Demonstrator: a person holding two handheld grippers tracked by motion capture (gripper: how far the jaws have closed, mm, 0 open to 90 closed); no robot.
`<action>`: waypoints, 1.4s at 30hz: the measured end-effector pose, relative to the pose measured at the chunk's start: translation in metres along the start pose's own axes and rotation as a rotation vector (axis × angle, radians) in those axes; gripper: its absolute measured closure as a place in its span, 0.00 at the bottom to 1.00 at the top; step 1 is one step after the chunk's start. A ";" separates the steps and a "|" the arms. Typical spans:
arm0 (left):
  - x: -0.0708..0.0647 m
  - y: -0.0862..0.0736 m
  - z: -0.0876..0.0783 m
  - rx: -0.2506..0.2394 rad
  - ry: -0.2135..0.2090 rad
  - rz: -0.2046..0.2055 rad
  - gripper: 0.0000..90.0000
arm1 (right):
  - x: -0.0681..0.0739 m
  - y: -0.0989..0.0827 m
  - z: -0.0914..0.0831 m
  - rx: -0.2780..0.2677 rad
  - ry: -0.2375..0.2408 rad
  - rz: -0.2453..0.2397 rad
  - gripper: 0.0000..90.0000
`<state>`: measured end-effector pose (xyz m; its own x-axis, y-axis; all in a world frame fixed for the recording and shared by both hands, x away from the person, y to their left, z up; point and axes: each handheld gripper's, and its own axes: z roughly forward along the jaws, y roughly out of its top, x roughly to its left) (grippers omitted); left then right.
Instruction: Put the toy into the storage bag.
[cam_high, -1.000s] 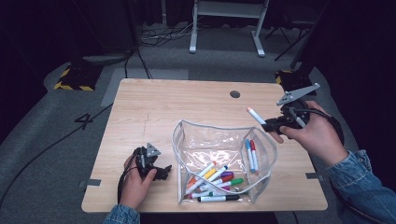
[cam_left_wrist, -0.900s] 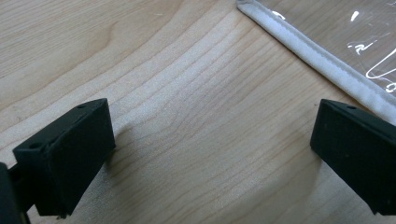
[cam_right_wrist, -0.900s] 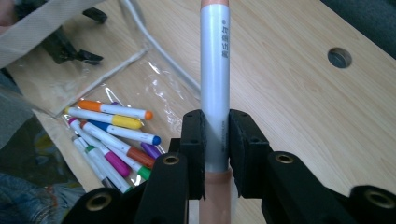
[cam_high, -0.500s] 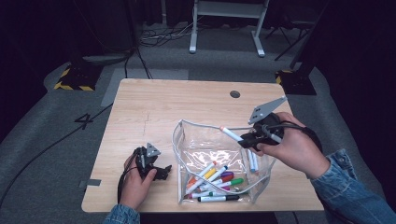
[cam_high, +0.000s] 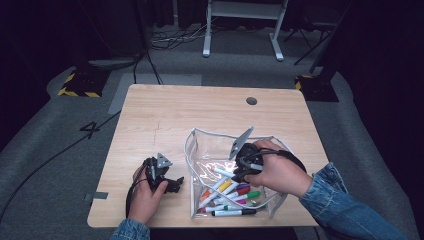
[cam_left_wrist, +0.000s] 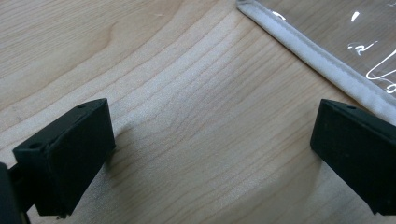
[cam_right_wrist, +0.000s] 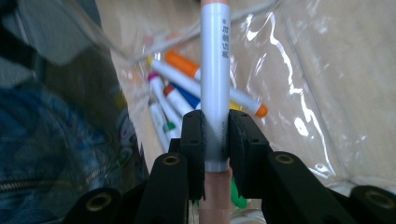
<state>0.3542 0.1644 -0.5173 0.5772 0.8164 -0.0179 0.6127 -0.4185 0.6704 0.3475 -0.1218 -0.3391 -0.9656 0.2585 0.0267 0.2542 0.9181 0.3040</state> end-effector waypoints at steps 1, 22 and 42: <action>0.000 0.000 0.000 0.000 0.000 0.000 0.00 | 0.001 0.001 0.002 0.016 -0.008 -0.016 0.86; 0.000 0.000 0.000 0.002 0.001 -0.001 0.00 | 0.008 0.014 0.062 0.223 0.087 -0.137 0.86; 0.000 0.000 0.000 0.002 0.001 -0.001 0.00 | -0.008 0.018 0.017 -0.109 -0.018 -0.053 0.45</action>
<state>0.3543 0.1642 -0.5171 0.5763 0.8170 -0.0178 0.6143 -0.4187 0.6689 0.3611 -0.1019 -0.3502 -0.9762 0.2166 -0.0094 0.1941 0.8927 0.4066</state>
